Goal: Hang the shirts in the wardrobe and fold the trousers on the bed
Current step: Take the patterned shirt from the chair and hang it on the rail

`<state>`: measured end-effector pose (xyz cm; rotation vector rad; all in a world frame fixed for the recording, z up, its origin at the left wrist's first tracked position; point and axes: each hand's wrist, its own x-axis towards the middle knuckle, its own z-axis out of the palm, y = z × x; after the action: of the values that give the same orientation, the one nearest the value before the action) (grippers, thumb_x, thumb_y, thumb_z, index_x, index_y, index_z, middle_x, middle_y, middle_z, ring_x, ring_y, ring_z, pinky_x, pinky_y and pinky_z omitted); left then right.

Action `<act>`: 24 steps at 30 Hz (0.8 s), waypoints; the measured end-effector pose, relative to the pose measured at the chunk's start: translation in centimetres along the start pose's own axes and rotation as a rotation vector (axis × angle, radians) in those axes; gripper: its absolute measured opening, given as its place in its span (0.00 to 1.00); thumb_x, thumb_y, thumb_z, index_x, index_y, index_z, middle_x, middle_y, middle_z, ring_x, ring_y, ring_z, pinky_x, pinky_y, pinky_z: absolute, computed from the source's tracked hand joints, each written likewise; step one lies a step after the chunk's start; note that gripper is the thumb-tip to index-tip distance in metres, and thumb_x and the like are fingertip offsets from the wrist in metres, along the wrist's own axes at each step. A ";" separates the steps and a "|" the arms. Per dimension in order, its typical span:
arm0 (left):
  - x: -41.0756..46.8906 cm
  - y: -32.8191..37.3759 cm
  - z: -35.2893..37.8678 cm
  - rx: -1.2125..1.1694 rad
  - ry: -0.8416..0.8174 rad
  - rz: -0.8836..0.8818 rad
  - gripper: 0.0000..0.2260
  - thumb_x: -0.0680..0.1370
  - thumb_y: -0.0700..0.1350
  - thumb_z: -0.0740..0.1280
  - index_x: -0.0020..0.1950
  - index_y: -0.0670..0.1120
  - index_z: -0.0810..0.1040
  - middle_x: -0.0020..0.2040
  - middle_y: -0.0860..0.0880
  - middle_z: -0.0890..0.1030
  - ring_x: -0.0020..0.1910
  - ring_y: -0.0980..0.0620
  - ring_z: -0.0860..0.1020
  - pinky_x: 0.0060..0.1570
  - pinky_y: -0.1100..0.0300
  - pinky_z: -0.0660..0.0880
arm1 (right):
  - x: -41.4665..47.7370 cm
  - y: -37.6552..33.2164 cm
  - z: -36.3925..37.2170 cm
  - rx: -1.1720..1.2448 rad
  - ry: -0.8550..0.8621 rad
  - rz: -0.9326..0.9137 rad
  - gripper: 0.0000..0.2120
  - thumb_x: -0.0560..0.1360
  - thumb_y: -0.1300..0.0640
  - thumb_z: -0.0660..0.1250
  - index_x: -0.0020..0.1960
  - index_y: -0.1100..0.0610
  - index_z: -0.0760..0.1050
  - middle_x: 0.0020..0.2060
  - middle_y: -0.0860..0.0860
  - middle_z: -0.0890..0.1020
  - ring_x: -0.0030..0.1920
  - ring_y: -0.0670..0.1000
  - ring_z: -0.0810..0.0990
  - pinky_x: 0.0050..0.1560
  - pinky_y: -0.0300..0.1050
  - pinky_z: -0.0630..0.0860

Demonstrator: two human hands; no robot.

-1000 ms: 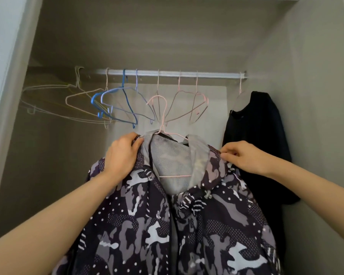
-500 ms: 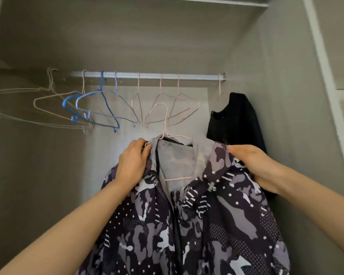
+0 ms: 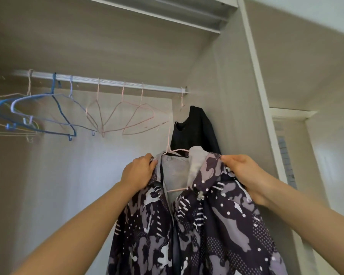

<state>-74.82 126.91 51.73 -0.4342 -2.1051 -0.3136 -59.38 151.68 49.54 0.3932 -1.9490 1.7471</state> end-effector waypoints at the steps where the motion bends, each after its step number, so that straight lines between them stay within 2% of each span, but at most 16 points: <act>1: 0.7 0.5 0.2 -0.018 -0.033 0.015 0.16 0.84 0.53 0.53 0.48 0.44 0.72 0.49 0.43 0.80 0.47 0.42 0.77 0.41 0.53 0.70 | 0.0 -0.2 -0.1 -0.002 0.034 0.000 0.17 0.83 0.55 0.55 0.49 0.62 0.81 0.41 0.56 0.86 0.43 0.54 0.85 0.44 0.45 0.80; 5: 3.2 2.4 0.3 -0.062 -0.124 0.087 0.10 0.82 0.44 0.57 0.54 0.41 0.75 0.56 0.41 0.78 0.53 0.41 0.76 0.47 0.54 0.72 | 0.3 -1.0 -0.5 -0.080 0.118 -0.050 0.18 0.83 0.55 0.55 0.47 0.61 0.81 0.38 0.54 0.86 0.41 0.53 0.85 0.42 0.44 0.80; 7: 4.2 3.0 -0.1 -0.099 -0.142 0.118 0.12 0.80 0.41 0.59 0.61 0.40 0.75 0.60 0.41 0.77 0.57 0.40 0.76 0.54 0.51 0.73 | 0.4 -1.4 -0.8 -0.111 0.134 -0.077 0.17 0.83 0.55 0.55 0.46 0.60 0.81 0.39 0.55 0.86 0.41 0.52 0.85 0.42 0.44 0.79; 10: 5.1 3.6 -0.8 -0.138 -0.179 0.112 0.17 0.80 0.41 0.61 0.68 0.39 0.71 0.66 0.39 0.74 0.64 0.41 0.73 0.61 0.54 0.69 | 0.3 -1.7 -1.3 -0.160 0.161 -0.125 0.17 0.83 0.55 0.55 0.45 0.55 0.81 0.39 0.52 0.86 0.41 0.50 0.84 0.42 0.43 0.79; 13: 5.6 4.1 -1.1 -0.196 -0.229 0.069 0.21 0.81 0.44 0.61 0.74 0.40 0.66 0.72 0.40 0.70 0.69 0.41 0.69 0.65 0.57 0.65 | 0.3 -1.9 -1.7 -0.201 0.220 -0.175 0.17 0.83 0.54 0.55 0.45 0.56 0.80 0.38 0.52 0.85 0.40 0.49 0.84 0.40 0.41 0.78; 18: 6.4 5.3 -1.0 -0.248 -0.266 0.039 0.23 0.82 0.45 0.59 0.76 0.39 0.62 0.74 0.40 0.67 0.72 0.41 0.66 0.67 0.57 0.63 | 0.7 -1.6 -2.0 -0.295 0.298 -0.239 0.18 0.83 0.54 0.53 0.45 0.55 0.79 0.39 0.53 0.84 0.42 0.50 0.83 0.42 0.42 0.77; 22: 7.3 6.7 -1.0 -0.277 -0.249 0.070 0.22 0.82 0.45 0.60 0.74 0.38 0.65 0.76 0.40 0.62 0.73 0.41 0.65 0.66 0.57 0.62 | 1.0 -1.3 -2.3 -0.324 0.361 -0.279 0.19 0.84 0.54 0.53 0.46 0.62 0.79 0.40 0.58 0.84 0.42 0.53 0.82 0.42 0.43 0.77; 24: 7.8 7.1 -0.8 -0.295 -0.239 0.082 0.24 0.82 0.44 0.61 0.76 0.39 0.62 0.79 0.42 0.56 0.74 0.42 0.62 0.68 0.56 0.60 | 1.3 -1.0 -2.3 -0.324 0.379 -0.284 0.20 0.83 0.54 0.53 0.47 0.65 0.78 0.41 0.61 0.83 0.44 0.57 0.83 0.44 0.46 0.78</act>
<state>-75.20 134.46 59.13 -0.7619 -2.2727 -0.5512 -59.57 153.98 51.26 0.1941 -1.7587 1.2007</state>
